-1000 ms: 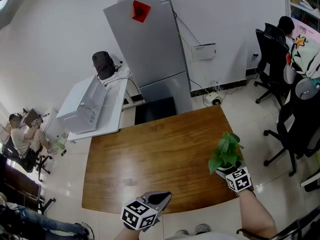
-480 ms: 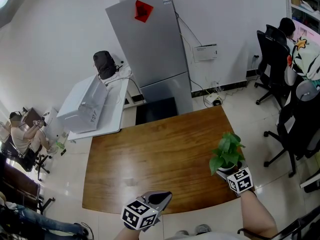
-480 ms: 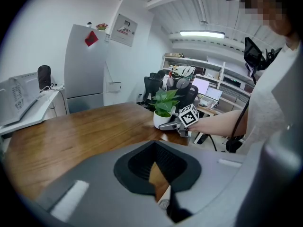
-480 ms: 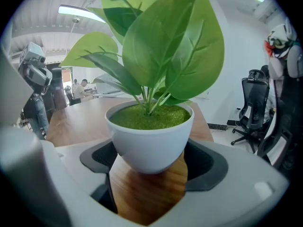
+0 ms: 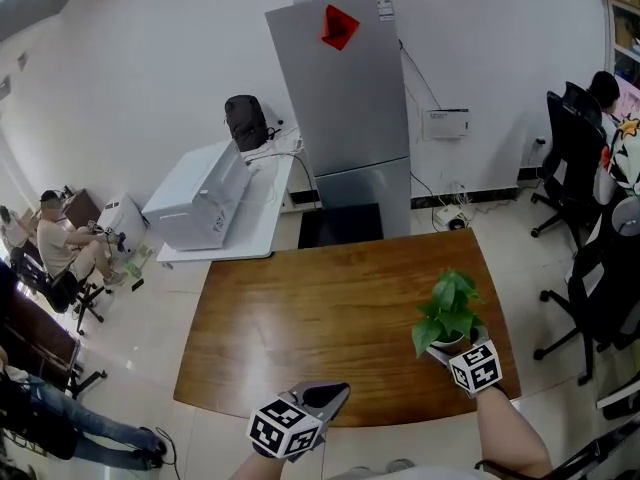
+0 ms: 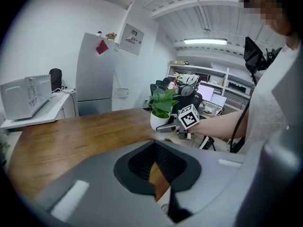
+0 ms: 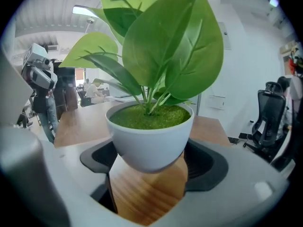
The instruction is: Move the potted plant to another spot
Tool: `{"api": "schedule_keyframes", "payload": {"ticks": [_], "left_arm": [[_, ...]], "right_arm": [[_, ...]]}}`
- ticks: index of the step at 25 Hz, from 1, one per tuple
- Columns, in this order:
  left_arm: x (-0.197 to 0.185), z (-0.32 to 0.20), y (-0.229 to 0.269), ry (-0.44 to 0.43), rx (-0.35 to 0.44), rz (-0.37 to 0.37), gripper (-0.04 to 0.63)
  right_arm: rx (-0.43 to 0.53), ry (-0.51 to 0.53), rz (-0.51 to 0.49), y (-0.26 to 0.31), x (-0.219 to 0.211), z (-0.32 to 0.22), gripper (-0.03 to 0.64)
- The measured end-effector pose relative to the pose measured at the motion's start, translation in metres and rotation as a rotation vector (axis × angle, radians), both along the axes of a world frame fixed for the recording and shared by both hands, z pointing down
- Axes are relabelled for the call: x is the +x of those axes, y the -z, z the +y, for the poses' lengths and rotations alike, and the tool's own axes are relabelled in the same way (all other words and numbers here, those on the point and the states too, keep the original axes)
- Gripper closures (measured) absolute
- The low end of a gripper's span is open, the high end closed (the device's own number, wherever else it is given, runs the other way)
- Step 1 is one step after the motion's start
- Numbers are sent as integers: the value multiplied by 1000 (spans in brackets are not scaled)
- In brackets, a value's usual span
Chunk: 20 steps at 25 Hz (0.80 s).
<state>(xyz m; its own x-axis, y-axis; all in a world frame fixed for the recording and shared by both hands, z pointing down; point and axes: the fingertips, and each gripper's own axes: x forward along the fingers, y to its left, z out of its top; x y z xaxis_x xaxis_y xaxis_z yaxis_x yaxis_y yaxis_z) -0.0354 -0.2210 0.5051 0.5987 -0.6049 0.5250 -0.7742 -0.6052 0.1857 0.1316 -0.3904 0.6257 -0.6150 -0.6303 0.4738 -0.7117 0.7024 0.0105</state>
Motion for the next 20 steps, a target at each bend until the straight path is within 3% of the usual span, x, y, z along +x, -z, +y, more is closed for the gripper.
{"api": "schedule_keyframes", "payload": {"ticks": [20], "left_arm": [[-163, 89, 11, 335, 48, 7, 598]], "right_arm": [[32, 367, -9, 26, -246, 49, 181]]}}
